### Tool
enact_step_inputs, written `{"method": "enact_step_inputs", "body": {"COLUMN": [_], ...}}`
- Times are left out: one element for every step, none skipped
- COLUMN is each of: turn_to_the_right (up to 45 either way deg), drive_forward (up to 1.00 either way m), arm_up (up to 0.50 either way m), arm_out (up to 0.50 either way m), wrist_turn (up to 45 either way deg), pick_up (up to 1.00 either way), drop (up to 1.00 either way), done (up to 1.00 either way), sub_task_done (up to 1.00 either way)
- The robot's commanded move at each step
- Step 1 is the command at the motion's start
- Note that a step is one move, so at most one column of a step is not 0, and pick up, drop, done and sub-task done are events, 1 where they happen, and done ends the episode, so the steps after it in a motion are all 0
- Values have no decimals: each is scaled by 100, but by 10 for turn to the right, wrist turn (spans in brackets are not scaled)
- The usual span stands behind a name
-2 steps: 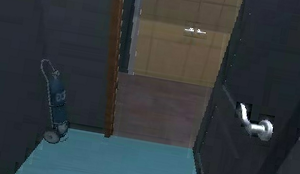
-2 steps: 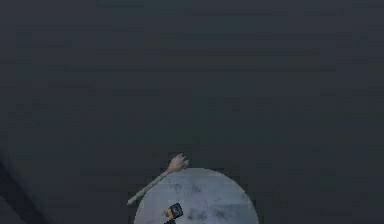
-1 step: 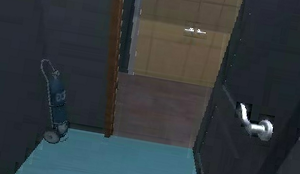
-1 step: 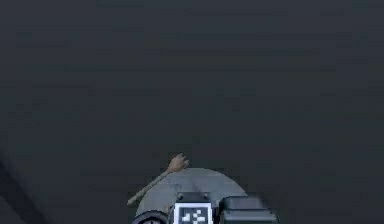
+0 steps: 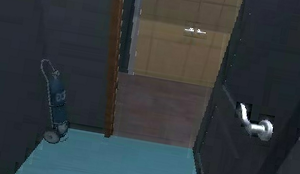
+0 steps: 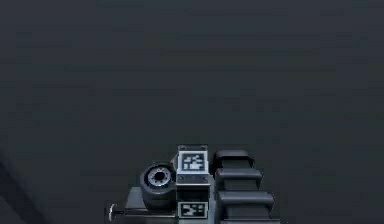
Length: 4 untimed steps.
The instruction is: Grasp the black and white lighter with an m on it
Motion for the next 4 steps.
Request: {"method": "enact_step_inputs", "body": {"turn_to_the_right": [0,0,0,0], "drive_forward": [0,0,0,0], "arm_up": [0,0,0,0], "arm_out": [0,0,0,0], "wrist_turn": [450,450,450,300], "pick_up": [0,0,0,0], "drop": [0,0,0,0], "done": [0,0,0,0], "sub_task_done": [0,0,0,0]}}
